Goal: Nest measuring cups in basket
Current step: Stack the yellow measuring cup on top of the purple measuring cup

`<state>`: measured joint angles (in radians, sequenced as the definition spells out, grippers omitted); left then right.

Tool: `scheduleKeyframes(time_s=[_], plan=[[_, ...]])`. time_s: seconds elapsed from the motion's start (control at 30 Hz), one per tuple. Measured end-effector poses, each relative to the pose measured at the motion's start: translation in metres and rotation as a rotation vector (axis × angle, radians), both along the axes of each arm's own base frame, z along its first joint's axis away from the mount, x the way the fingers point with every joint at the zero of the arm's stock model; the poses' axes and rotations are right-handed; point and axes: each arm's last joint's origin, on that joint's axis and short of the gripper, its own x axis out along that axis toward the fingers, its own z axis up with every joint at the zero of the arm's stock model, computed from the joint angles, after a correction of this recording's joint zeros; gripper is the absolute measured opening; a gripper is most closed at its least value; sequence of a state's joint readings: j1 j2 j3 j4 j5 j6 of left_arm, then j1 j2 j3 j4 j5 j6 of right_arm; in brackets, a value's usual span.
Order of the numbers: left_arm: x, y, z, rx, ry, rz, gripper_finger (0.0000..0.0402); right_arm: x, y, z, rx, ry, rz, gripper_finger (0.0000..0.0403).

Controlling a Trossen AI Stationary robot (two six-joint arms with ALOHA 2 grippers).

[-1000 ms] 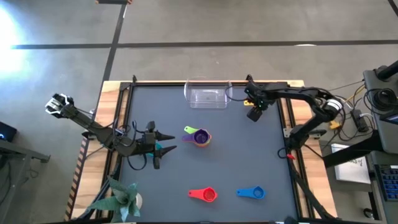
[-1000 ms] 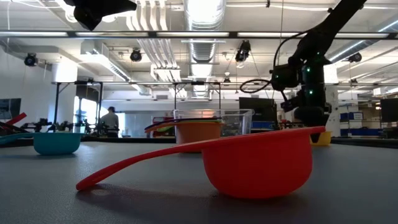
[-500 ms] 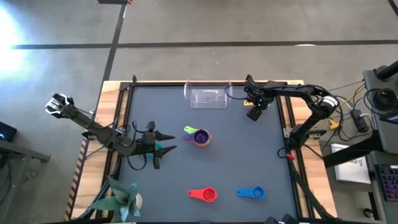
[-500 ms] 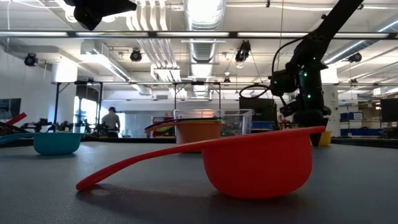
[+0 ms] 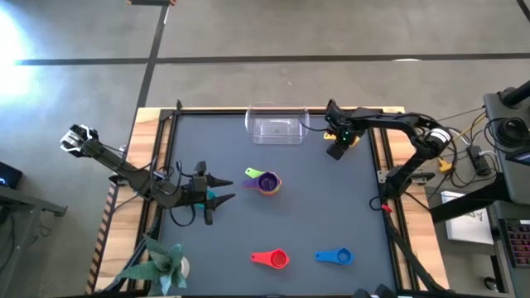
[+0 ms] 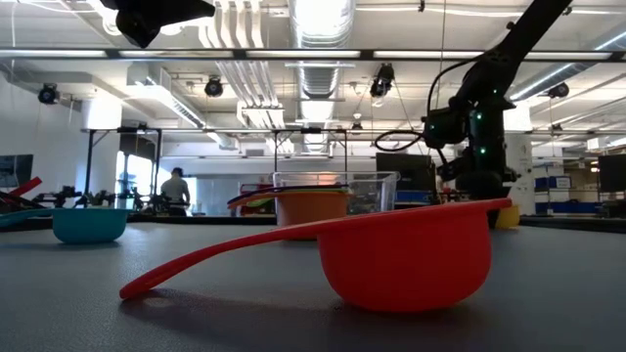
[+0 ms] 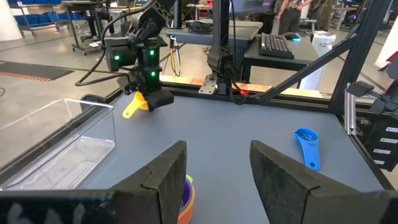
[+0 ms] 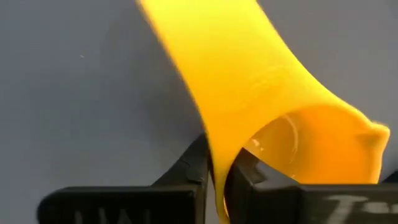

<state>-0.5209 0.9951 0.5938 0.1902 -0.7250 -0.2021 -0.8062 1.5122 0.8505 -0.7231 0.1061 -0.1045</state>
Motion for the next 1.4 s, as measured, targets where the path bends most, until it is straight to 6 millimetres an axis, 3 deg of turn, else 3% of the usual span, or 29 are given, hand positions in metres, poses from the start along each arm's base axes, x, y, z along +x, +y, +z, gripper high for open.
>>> scheduleKeyframes(time_s=[0.37,0.67,0.87,1.1,1.4], plan=[[-0.001,0.001,0.002,-0.003,-0.008,-0.001,0.0160,-0.005,0.016,0.035,-0.067,-0.084,-0.037,0.0009],[-0.002,0.001,0.002,-0.005,-0.011,-0.001,0.0160,-0.008,0.052,0.077,-0.090,-0.287,-0.027,0.0009],[-0.002,0.001,0.003,-0.004,-0.012,-0.001,0.0160,0.002,0.078,0.092,-0.072,-0.387,0.016,0.0009],[-0.002,0.001,0.003,-0.002,-0.012,-0.001,0.0160,0.035,0.106,0.116,-0.063,-0.497,0.125,0.0009],[-0.002,0.001,0.003,-0.021,-0.018,0.001,0.0160,0.119,0.149,0.132,-0.025,-0.604,0.338,0.0009]])
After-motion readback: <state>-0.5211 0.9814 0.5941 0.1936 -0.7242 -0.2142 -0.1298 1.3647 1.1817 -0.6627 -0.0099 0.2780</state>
